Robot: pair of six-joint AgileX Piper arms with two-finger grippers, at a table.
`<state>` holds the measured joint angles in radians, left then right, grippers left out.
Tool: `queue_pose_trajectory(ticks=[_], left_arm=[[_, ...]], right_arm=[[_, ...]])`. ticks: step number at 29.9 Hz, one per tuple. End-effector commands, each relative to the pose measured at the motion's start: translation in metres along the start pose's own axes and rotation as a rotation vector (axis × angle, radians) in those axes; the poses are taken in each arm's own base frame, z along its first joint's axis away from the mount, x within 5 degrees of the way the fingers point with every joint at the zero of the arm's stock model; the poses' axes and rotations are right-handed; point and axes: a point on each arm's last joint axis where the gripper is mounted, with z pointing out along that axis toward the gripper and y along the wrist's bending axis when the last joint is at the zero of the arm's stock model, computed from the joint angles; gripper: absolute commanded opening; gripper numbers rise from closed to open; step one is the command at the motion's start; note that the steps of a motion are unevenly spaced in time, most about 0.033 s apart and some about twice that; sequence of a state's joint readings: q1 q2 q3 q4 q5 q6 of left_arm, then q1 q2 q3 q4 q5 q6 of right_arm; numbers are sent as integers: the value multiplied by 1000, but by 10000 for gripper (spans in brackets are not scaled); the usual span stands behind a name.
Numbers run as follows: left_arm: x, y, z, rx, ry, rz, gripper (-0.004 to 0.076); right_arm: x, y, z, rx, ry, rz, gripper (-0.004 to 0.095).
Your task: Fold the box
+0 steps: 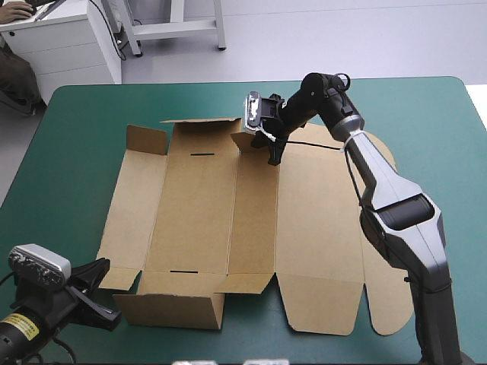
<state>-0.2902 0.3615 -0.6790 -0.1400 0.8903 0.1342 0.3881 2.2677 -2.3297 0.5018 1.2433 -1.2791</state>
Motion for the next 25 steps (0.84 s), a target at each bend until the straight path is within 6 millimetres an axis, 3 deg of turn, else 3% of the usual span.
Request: queue_pose_trajectory(ticks=[1,7,9,13,16,21,25], left_arm=[[-14,-1,-6,5,-88,-10,-8],[-14,-1,-6,5,-88,-10,-8],[-14,-1,-6,5,-88,-10,-8],[-14,-1,-6,5,-88,-10,-8],[-14,-1,-5,5,-87,-9,-8],[-14,-1,-6,5,-88,-10,-8],[-14,-1,-6,4,-88,8,-8]], right_arm=[[-31,5,-45,66,-91,-49,-20],[-30,4,-44,80,-77,-44,30],[-29,3,-44,89,-58,-48,164],[-29,1,-45,106,-65,-7,595],[-29,-2,-45,141,-69,66,794],[-27,-3,-62,215,7,211,786],[-24,-2,-91,340,113,352,616]])
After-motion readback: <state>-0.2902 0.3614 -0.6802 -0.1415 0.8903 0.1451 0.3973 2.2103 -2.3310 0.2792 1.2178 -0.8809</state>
